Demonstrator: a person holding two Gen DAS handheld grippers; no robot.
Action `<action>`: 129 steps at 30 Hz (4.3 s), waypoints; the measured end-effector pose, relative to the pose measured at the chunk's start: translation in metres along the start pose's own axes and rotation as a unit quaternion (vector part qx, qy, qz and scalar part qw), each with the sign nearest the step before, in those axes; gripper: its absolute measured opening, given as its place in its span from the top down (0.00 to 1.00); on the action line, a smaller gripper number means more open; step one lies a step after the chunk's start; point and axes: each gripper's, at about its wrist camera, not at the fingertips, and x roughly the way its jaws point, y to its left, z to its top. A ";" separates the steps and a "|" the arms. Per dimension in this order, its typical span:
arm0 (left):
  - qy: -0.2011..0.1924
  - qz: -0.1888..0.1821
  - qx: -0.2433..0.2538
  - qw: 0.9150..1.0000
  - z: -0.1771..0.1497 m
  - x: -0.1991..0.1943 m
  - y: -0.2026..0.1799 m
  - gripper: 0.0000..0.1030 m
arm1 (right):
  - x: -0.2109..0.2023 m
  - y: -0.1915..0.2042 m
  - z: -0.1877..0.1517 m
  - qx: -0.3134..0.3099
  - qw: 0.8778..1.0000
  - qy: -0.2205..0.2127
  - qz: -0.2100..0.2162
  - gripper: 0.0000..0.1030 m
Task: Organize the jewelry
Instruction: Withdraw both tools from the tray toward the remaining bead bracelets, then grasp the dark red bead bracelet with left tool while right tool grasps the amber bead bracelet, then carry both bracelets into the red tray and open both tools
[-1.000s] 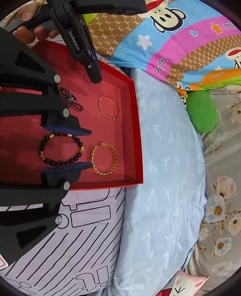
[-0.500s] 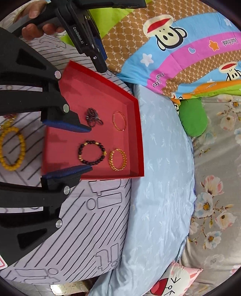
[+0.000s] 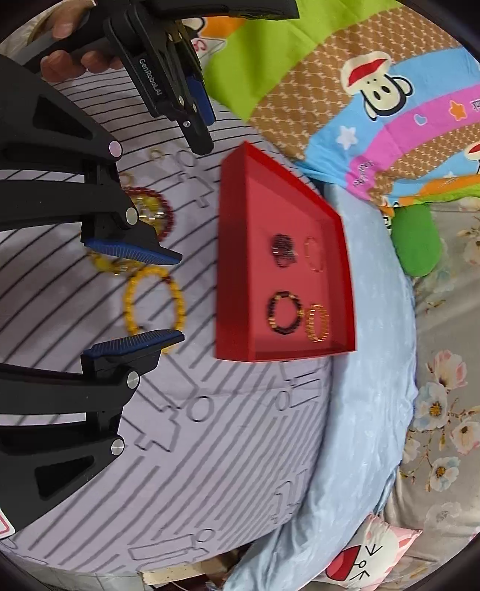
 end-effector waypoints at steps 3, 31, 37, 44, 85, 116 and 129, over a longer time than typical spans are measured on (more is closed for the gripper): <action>0.012 -0.005 0.006 1.000 -0.011 0.008 -0.006 0.50 | 0.004 0.001 -0.014 0.006 1.000 0.015 0.004 0.65; 0.027 -0.009 0.059 0.998 -0.020 0.039 -0.023 0.93 | 0.032 0.014 -0.028 -0.004 0.999 0.048 0.017 0.66; 0.031 -0.029 0.040 0.998 -0.024 0.030 -0.016 0.93 | 0.037 0.021 -0.029 -0.013 0.999 0.049 0.019 0.78; 0.034 -0.037 0.034 0.998 -0.025 0.021 -0.015 0.93 | 0.042 0.029 -0.032 -0.036 0.998 0.041 0.001 0.87; -0.078 -0.106 0.052 0.990 0.076 -0.063 -0.031 0.93 | -0.051 0.001 0.062 -0.001 0.996 -0.074 0.052 0.92; 0.009 -0.003 0.037 0.999 0.079 0.072 0.000 0.92 | 0.077 -0.020 0.097 0.002 1.000 -0.011 0.007 0.92; -0.041 0.029 0.013 0.999 0.074 0.051 0.009 0.40 | 0.054 -0.005 0.088 -0.022 0.999 -0.044 -0.007 0.67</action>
